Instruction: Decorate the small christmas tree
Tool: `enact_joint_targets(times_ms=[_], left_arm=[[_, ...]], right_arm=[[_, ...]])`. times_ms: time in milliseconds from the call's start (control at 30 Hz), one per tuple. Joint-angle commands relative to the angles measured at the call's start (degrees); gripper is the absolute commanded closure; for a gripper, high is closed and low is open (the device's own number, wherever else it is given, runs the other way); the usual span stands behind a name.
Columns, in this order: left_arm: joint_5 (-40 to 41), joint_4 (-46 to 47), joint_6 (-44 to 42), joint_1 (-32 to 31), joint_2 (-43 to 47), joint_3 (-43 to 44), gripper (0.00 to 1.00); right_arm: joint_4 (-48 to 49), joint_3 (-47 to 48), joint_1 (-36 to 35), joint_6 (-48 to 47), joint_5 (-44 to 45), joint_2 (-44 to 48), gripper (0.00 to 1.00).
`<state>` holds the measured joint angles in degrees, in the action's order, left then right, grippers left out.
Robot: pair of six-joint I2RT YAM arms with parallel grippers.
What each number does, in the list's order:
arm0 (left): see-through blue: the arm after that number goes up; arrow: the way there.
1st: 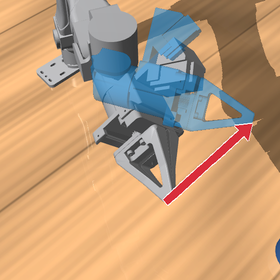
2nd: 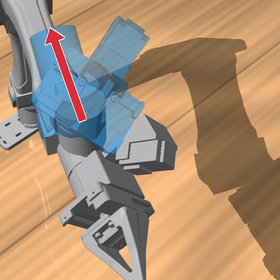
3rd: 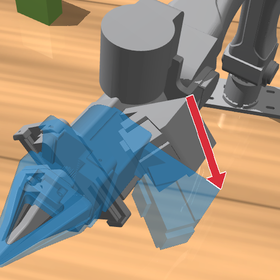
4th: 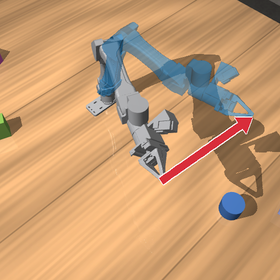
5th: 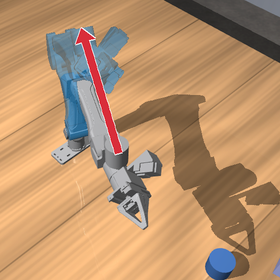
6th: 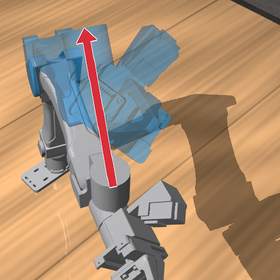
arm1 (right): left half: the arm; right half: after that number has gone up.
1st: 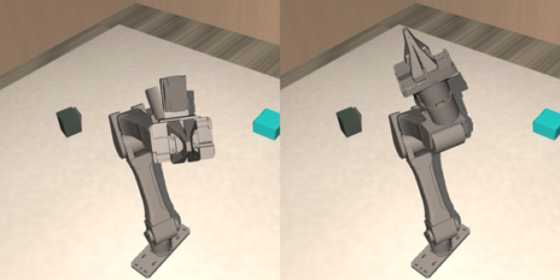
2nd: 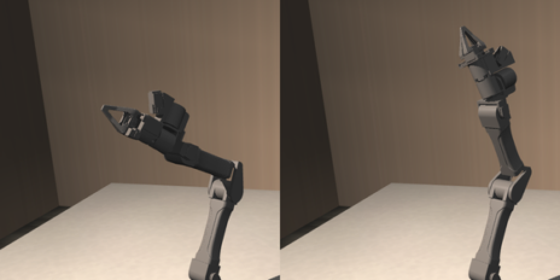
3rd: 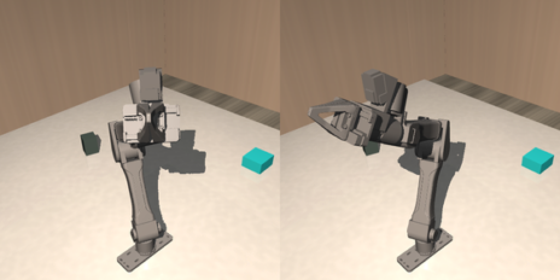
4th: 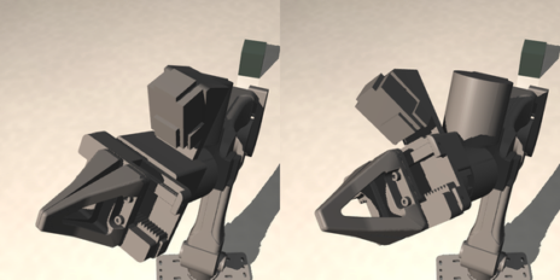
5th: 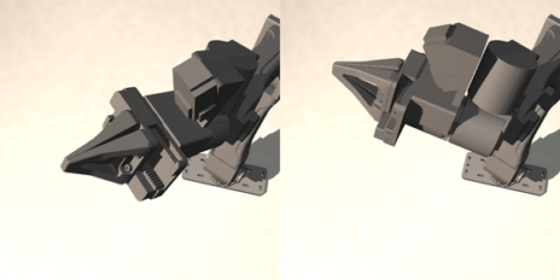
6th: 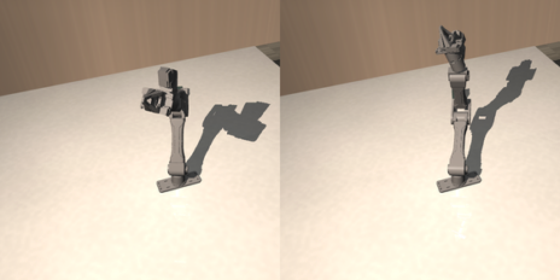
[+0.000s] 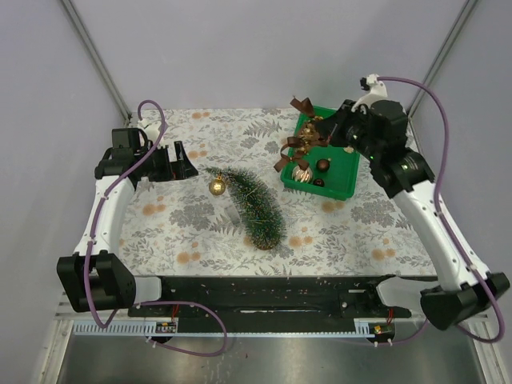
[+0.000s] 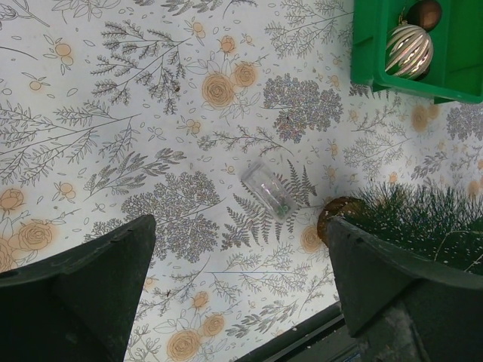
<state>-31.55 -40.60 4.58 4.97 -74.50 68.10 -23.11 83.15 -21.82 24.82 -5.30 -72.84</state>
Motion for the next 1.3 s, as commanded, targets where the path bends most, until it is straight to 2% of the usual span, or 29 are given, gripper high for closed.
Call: enact_joint_targets(times_ms=[0, 233, 500, 800, 1067, 1267], left_arm=[[-2.3, 1.8, 0.6, 0.2, 1.9, 0.1, 0.01], [-5.8, 1.8, -0.2, 0.2, 3.8, 0.6, 0.01], [-11.5, 1.9, -0.6, -0.1, 4.9, 1.5, 0.01], [-9.8, 1.9, -1.7, -6.6, 4.5, 4.0, 0.01], [-10.0, 2.8, -1.6, -7.5, 4.1, 4.2, 0.01], [-10.3, 3.3, -1.3, -8.1, 3.9, 4.4, 0.01]], right_arm=[[-0.6, -1.8, -1.1, 1.7, -3.9, 6.9, 1.0], [-0.9, -4.5, -7.2, 3.0, -7.4, 10.7, 1.0], [2.2, -6.3, -15.8, 4.1, -3.9, 9.5, 1.0], [7.7, -9.3, -19.4, 5.9, -2.2, 7.1, 1.0], [9.9, -9.6, -21.2, 5.5, -1.0, 5.5, 0.99], [9.8, -10.3, -21.9, 5.4, -1.4, 4.8, 0.89]])
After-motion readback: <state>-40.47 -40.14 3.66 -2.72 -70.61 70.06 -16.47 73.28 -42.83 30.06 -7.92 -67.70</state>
